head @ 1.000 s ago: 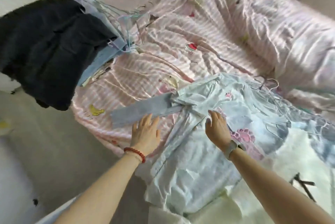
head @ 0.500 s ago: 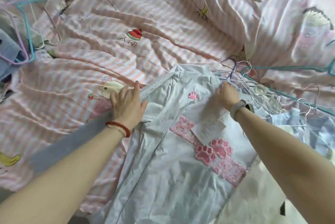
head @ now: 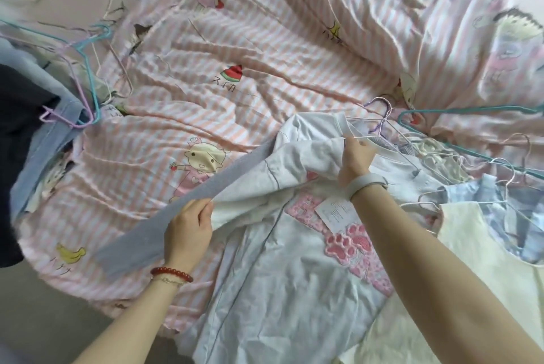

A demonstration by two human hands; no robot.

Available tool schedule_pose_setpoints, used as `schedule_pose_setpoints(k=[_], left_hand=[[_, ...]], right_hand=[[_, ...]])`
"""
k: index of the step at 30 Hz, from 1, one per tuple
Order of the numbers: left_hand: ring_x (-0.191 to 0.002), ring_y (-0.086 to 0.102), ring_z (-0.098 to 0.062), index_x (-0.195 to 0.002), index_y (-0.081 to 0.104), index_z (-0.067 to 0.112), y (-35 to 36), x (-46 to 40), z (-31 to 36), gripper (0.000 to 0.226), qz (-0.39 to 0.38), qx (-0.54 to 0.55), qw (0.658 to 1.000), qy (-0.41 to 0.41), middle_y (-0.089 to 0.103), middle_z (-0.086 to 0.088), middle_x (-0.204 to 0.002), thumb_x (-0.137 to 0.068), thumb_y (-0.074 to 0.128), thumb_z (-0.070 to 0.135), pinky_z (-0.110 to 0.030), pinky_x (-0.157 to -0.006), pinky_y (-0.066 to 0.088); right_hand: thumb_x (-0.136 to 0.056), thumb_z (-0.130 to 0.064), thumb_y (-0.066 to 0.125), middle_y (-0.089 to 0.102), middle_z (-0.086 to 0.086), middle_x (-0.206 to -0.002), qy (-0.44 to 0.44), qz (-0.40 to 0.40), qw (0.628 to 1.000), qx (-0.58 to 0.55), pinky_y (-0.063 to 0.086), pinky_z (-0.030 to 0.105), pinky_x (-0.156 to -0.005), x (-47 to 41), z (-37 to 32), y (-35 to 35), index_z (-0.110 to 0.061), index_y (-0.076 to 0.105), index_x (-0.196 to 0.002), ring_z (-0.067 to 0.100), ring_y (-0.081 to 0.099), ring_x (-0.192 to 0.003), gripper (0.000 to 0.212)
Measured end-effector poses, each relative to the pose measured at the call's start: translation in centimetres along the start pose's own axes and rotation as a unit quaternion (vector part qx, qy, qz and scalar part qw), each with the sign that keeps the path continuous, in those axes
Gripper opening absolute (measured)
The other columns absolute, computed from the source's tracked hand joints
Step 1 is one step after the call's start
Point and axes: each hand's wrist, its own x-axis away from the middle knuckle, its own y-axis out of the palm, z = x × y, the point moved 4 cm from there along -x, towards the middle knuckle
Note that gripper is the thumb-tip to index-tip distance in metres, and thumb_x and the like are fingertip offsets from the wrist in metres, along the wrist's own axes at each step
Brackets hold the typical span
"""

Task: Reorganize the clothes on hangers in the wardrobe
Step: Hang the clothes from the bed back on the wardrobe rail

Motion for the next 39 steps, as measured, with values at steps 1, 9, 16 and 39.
schedule_pose_setpoints(k=[1, 9, 16, 39], left_hand=[[-0.081, 0.059, -0.034, -0.090, 0.066, 0.002, -1.0, 0.4, -0.5, 0.017, 0.005, -0.008, 1.000, -0.016, 0.055, -0.002, -0.082, -0.092, 0.051, 0.009, -0.031, -0.064, 0.037], [-0.132, 0.031, -0.021, -0.140, 0.036, 0.015, -6.7, 3.1, 6.7, 0.052, 0.032, -0.026, 0.988, 0.147, 0.037, -0.005, -0.144, -0.093, 0.041, 0.035, -0.032, -0.107, 0.020], [-0.102, 0.056, -0.026, -0.109, 0.061, 0.014, -8.1, 6.8, 6.9, 0.024, 0.093, -0.039, 0.988, 0.120, 0.066, -0.006, -0.106, -0.096, 0.045, 0.025, -0.035, -0.082, 0.030], [-0.063, 0.056, -0.033, -0.073, 0.064, 0.000, -22.9, 62.5, -24.0, 0.023, 0.526, 0.052, 0.796, -0.296, 0.062, -0.012, -0.063, -0.083, 0.049, 0.013, -0.043, -0.066, 0.042]], right_hand=[[-0.085, -0.001, 0.046, 0.043, 0.000, -0.058, 0.003, -0.002, 0.999, -0.034, 0.033, 0.022, -0.054, 1.6, -0.2, 0.0, -0.015, 0.044, -0.055, 0.011, 0.038, -0.054, 0.033], [-0.088, -0.003, 0.053, 0.062, 0.011, -0.072, 0.030, -0.166, 0.981, -0.096, 0.048, 0.023, -0.070, 14.6, -1.7, 0.1, -0.008, 0.055, -0.065, 0.015, 0.060, -0.071, 0.023], [-0.082, -0.012, 0.065, 0.055, 0.001, -0.060, -0.041, -0.288, 0.956, 0.031, 0.042, 0.027, -0.067, 23.9, -2.9, 0.3, -0.008, 0.064, -0.064, 0.013, 0.049, -0.064, 0.019], [-0.095, -0.036, 0.039, 0.056, 0.003, -0.116, -0.649, -0.629, 0.195, 0.382, 0.042, 0.034, -0.089, 63.0, 15.8, -3.1, -0.018, 0.052, -0.120, 0.021, 0.055, -0.109, 0.033]])
